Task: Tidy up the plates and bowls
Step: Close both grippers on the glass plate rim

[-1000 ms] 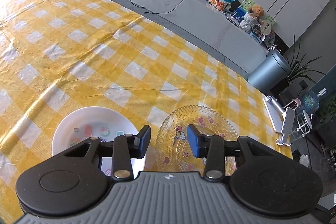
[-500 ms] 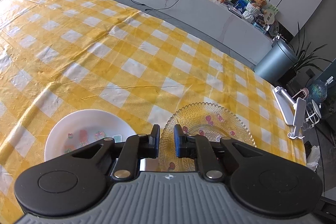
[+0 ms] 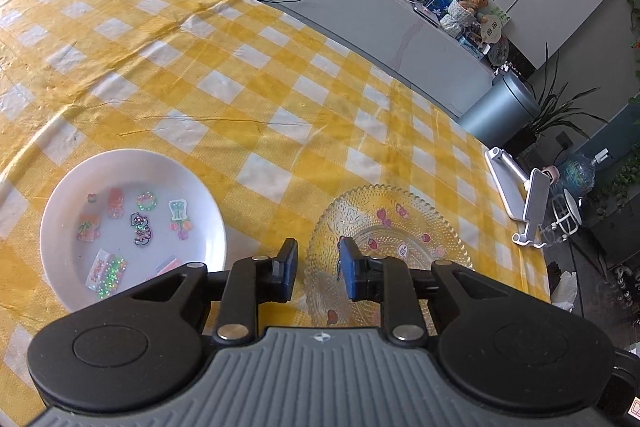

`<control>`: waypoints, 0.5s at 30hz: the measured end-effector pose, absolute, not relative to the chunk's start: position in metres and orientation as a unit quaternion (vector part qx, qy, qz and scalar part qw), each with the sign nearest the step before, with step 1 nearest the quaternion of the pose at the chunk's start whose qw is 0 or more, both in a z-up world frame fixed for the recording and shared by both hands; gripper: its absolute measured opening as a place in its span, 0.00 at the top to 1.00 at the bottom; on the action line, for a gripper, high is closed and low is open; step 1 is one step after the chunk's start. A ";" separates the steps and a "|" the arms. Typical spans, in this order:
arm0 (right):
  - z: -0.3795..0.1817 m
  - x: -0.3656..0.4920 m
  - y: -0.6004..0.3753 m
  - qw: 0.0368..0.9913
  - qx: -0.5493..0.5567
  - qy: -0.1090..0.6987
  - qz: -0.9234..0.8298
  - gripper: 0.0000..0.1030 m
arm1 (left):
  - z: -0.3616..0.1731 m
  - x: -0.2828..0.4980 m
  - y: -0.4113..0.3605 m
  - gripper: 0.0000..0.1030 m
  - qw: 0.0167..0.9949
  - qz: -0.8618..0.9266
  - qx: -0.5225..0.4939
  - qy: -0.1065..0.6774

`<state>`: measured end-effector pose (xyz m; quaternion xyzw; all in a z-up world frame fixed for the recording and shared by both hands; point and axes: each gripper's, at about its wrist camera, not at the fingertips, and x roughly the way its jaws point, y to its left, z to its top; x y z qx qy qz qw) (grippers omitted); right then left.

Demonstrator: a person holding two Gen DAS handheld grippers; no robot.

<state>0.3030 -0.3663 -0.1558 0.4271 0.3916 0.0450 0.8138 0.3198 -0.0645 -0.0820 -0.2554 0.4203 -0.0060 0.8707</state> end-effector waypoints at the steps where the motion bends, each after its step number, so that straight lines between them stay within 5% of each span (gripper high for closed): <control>1: -0.155 0.303 -0.366 0.814 0.427 0.390 0.047 0.89 | -0.082 0.321 -0.065 0.70 0.871 -0.007 -0.254 0.420; 5: -0.154 0.303 -0.364 0.818 0.425 0.383 0.055 0.78 | -0.083 0.322 -0.065 0.70 0.872 -0.004 -0.260 0.415; 12: -0.152 0.306 -0.358 0.827 0.408 0.382 0.057 0.81 | -0.083 0.323 -0.065 0.70 0.871 -0.009 -0.261 0.417; 15: -0.152 0.306 -0.357 0.829 0.401 0.386 0.052 0.89 | -0.083 0.323 -0.067 0.78 0.872 -0.011 -0.255 0.418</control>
